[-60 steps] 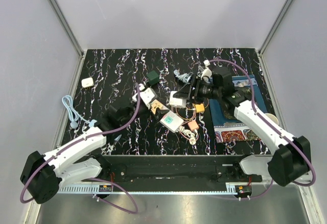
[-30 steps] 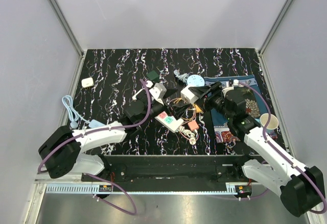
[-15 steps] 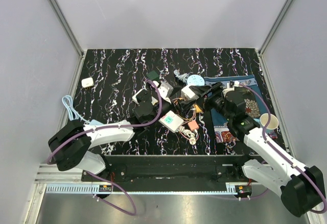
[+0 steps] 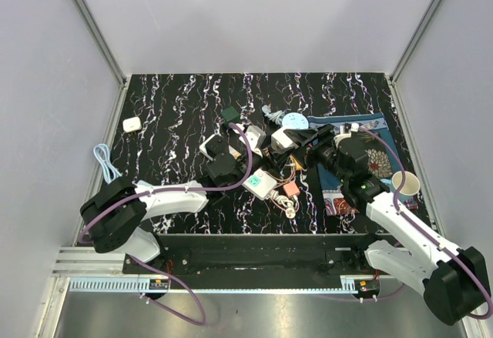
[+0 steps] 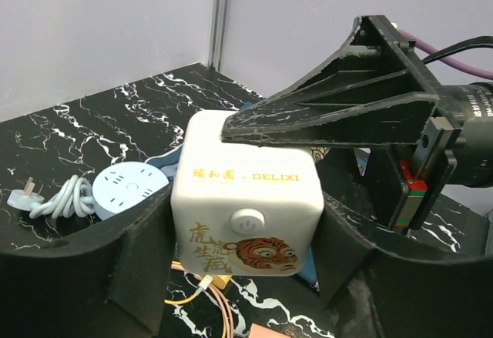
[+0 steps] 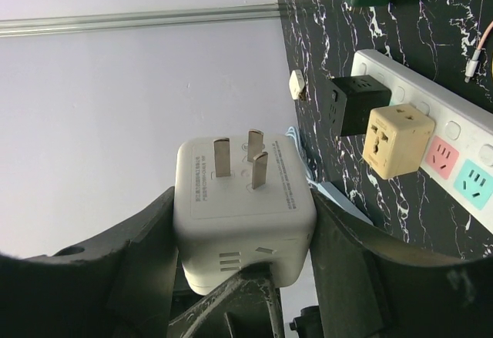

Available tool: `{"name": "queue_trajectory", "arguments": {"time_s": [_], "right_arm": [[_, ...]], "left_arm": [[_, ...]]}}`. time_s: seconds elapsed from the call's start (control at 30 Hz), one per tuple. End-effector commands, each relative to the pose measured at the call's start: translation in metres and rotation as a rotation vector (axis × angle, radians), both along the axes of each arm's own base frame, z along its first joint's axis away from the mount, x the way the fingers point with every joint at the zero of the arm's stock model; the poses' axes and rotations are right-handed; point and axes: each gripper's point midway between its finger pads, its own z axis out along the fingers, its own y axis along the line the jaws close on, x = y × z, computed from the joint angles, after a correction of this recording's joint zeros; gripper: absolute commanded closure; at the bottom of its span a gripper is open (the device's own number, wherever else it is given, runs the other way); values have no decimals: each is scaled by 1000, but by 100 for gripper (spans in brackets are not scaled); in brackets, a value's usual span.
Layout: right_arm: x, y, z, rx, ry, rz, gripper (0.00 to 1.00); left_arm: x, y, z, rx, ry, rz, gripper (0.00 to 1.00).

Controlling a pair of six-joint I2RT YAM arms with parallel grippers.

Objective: Insert the plug
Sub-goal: Pick up the plug from the center of the board, then insert the plug into the socket.

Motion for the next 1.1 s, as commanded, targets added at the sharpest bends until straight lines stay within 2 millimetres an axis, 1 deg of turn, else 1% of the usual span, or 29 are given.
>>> {"name": "queue_trajectory", "arguments": {"time_s": [0.0, 0.07, 0.1, 0.13, 0.2, 0.23, 0.3, 0.33, 0.37, 0.4, 0.43, 0.47, 0.5, 0.53, 0.57, 0.6, 0.63, 0.67, 0.7, 0.73, 0.77, 0.83, 0.87, 0.9, 0.93, 0.97, 1.0, 1.03, 1.07], "right_arm": [[0, 3, 23, 53, -71, 7, 95], [-2, 5, 19, 50, -63, 16, 95], [-2, 5, 18, 53, -59, 17, 93], [-3, 4, 16, 52, -57, 15, 88], [-2, 2, 18, 47, -74, 3, 72], [-2, 0, 20, 40, -85, -5, 56], [-1, -7, 20, -13, -115, -36, 37], [0, -10, 25, -32, -134, -47, 23], [-1, -13, 27, -80, -169, -54, 17], [1, -19, 20, -126, -154, -78, 13], [2, -22, 25, -151, -173, -87, 9], [1, -25, 23, -201, -194, -82, 2], [2, -27, 24, -226, -206, -84, 0], [6, -33, 29, -252, -218, -109, 0], [6, -36, 22, -318, -220, -104, 0], [7, -39, 23, -353, -226, -109, 0], [8, -44, 25, -418, -248, -113, 0], [8, -50, 19, -467, -234, -123, 0], [9, -53, 24, -500, -249, -130, 0], [9, -59, 24, -568, -274, -127, 0], [8, -66, 18, -622, -253, -135, 0], [7, -74, 19, -721, -282, -132, 0], [5, -82, 13, -775, -262, -136, 0], [5, -86, 15, -806, -270, -141, 0], [3, -90, 15, -862, -289, -133, 0], [2, -97, 11, -904, -275, -136, 0], [1, -101, 12, -931, -279, -141, 0], [-1, -104, 13, -971, -295, -136, 0], [-2, -109, 11, -1002, -289, -139, 0]], "left_arm": [[1, -1, 47, -124, -93, 11, 42], [0, 0, 48, -127, -95, 6, 55], [-1, 0, 48, -128, -94, 3, 69], [-1, 1, 45, -121, -90, 5, 77], [-2, 4, 44, -116, -87, 9, 88], [-3, 6, 44, -108, -89, 12, 98], [-3, 11, 36, -77, -73, 29, 100], [-3, 14, 34, -63, -70, 38, 100], [-4, 19, 36, -59, -71, 46, 100], [-3, 22, 29, -28, -51, 59, 100], [-5, 27, 32, -20, -52, 68, 100], [-4, 29, 34, -6, -44, 75, 100], [-2, 32, 20, 57, 1, 95, 100], [-4, 37, 24, 65, 14, 103, 100], [-4, 40, 22, 89, 34, 111, 100], [-3, 44, 11, 157, 78, 127, 100], [-5, 49, 15, 167, 93, 133, 100], [-6, 52, 11, 193, 115, 139, 100], [-5, 59, 2, 256, 178, 155, 100], [-6, 63, -1, 284, 212, 158, 100], [-4, 70, -5, 312, 248, 169, 100], [-11, 78, -17, 388, 340, 144, 100], [-11, 82, -18, 405, 368, 140, 100], [-19, 86, -34, 459, 434, 112, 100], [-19, 85, -28, 465, 449, 101, 100], [-20, 87, -31, 485, 471, 91, 100], [-24, 91, -48, 544, 533, 71, 100], [-23, 90, -39, 545, 543, 61, 100], [-25, 97, -49, 587, 602, 53, 100]]}}
